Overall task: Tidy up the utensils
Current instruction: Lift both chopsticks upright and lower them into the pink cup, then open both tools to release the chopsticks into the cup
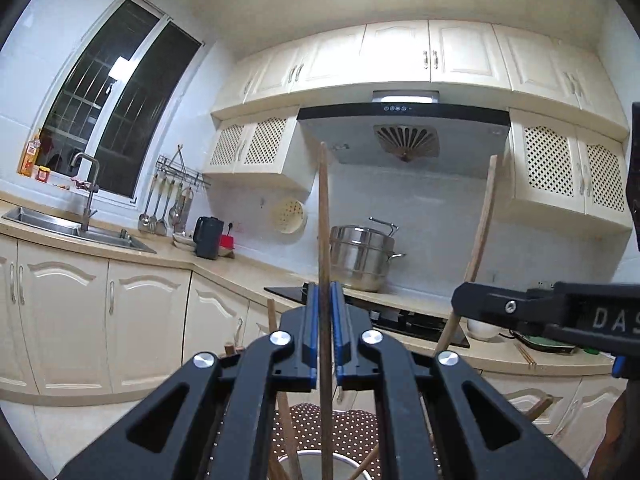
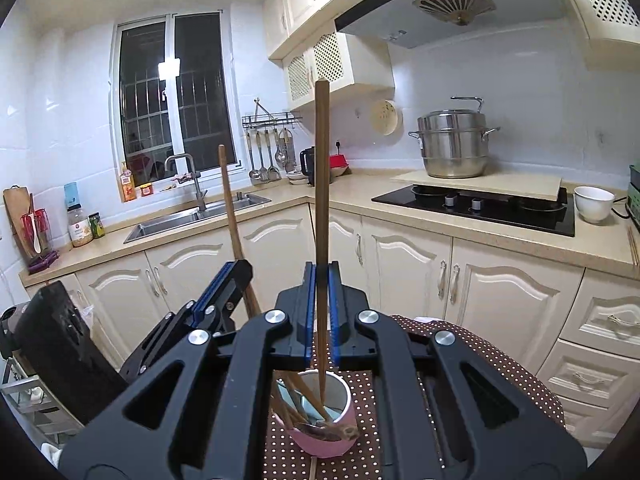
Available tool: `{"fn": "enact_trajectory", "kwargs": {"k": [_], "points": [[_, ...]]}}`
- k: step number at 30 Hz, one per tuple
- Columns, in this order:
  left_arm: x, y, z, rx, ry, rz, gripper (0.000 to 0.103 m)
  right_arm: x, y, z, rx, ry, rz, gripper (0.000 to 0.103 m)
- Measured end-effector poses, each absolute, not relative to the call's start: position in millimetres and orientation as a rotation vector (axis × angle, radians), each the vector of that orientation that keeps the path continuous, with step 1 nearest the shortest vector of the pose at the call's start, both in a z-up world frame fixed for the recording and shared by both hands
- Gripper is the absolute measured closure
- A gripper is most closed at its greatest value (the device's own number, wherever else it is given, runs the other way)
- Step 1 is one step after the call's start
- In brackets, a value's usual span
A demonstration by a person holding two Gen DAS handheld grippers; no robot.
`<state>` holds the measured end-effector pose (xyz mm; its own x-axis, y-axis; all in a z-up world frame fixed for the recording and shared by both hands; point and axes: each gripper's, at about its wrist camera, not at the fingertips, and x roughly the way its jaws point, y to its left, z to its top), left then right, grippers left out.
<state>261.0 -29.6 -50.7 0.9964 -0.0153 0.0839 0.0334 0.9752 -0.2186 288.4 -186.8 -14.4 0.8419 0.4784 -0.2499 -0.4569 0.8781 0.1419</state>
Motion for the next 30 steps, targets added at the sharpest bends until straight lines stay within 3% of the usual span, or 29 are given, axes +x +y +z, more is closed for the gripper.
{"fn": "enact_trajectory", "kwargs": {"k": [19, 21, 22, 23, 30], "points": [[269, -22, -62, -0.216, 0.014, -0.055, 0.096, 303, -187, -31, 0.087, 0.343, 0.489, 0.096], [268, -19, -59, -0.224, 0.028, -0.070, 0.086, 304, -186, -34, 0.089, 0.352, 0.485, 0.096], [268, -18, -58, -0.230, 0.038, -0.077, 0.070, 304, -186, -35, 0.088, 0.357, 0.485, 0.096], [267, -16, -56, -0.236, 0.042, -0.081, 0.066, 305, -185, -36, 0.087, 0.360, 0.485, 0.096], [265, -5, -49, -0.268, 0.109, -0.113, 0.061, 308, -181, -41, 0.076, 0.386, 0.470, 0.096]]}}
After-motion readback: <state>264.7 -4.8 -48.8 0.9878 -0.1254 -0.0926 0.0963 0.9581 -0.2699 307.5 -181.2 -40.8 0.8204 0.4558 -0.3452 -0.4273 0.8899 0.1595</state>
